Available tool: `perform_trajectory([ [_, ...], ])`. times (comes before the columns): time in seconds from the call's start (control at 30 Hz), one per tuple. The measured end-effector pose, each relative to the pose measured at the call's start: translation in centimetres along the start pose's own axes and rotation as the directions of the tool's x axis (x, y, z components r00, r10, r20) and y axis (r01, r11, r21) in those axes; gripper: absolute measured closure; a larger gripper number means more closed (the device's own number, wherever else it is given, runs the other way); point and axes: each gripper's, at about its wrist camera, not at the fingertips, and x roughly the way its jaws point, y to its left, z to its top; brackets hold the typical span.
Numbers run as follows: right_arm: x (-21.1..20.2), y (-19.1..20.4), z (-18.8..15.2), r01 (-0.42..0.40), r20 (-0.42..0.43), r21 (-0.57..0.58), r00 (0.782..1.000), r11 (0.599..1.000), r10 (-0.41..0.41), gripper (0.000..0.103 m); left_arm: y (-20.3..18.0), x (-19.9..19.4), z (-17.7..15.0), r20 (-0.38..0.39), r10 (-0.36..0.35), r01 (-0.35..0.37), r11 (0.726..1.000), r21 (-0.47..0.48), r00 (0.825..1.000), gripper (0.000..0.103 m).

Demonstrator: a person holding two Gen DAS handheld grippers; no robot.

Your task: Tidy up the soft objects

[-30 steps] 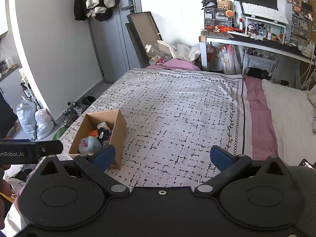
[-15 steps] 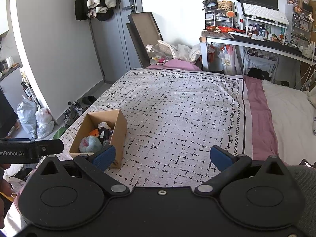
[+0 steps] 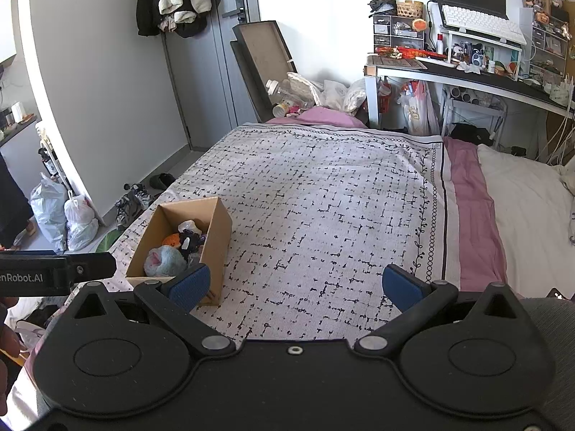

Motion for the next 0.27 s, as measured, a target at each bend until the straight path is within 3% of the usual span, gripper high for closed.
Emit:
perform_trajectory([
  [0.27,0.19,0.11,-0.46,0.008,0.003,0.004,1.0,1.0,-0.008,0.0,-0.07,-0.21,-0.36,0.018,-0.014,0.014,1.0,-0.007,1.0,0.0],
])
